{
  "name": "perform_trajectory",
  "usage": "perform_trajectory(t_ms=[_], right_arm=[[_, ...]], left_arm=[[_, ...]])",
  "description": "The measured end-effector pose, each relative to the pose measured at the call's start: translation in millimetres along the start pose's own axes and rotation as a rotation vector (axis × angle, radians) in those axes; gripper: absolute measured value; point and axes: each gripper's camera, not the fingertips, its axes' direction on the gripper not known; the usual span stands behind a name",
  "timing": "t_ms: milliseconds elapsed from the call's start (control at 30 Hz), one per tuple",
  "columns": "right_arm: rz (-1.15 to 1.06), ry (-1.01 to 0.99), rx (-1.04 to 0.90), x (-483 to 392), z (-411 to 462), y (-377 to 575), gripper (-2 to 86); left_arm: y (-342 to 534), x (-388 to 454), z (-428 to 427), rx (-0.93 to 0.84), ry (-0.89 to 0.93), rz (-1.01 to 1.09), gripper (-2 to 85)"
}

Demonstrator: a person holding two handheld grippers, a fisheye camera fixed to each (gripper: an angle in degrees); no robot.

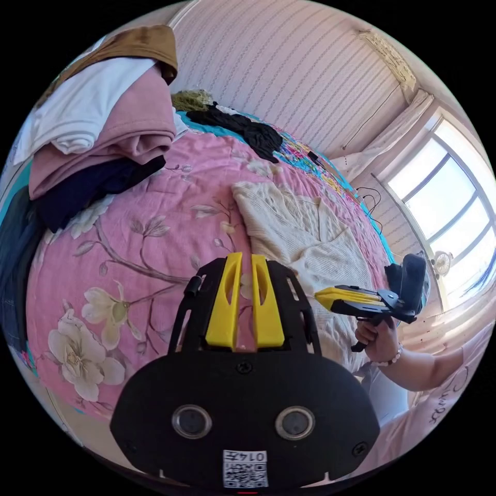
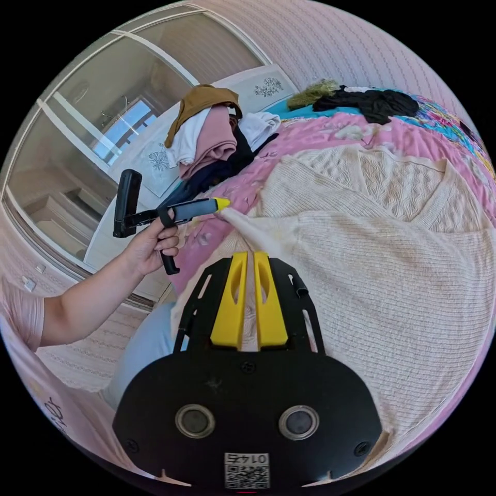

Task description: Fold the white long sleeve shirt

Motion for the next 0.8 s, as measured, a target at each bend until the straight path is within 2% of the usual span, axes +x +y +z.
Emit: perform_trajectory(t_ms=[167,333,567,633,800], right_arm=[[-0.037,0.061,0.011,-3.0,-28.4,2.4,1.6],[-0.037,0.137,-0.019,4.1,-33.1,-12.1,3.4],[-0.146,0.292,-0.126,11.2,-12.5,-56.7,7.3],[-0.142,0.278,-0.266,22.8,5.1,-62.2,4.6],[-0.088,0.215,-0.084,31.6,-37.8,-60.4,1.1]], left_arm=[[-6.1,20.8,-3.0,-0.016,0.085,0.045,6.3],[-5.7,21.7,26.5,-0.183,-0.151,0.055,7.2],[15.1,3.2,-15.1,0.004,-0.003,-0.02,6.1],[18.4,-3.1,-17.8,-0.011,0.038,-0.029,6.2],[22.2,-5.3,-16.3,-0.023,0.026,0.013,6.3]])
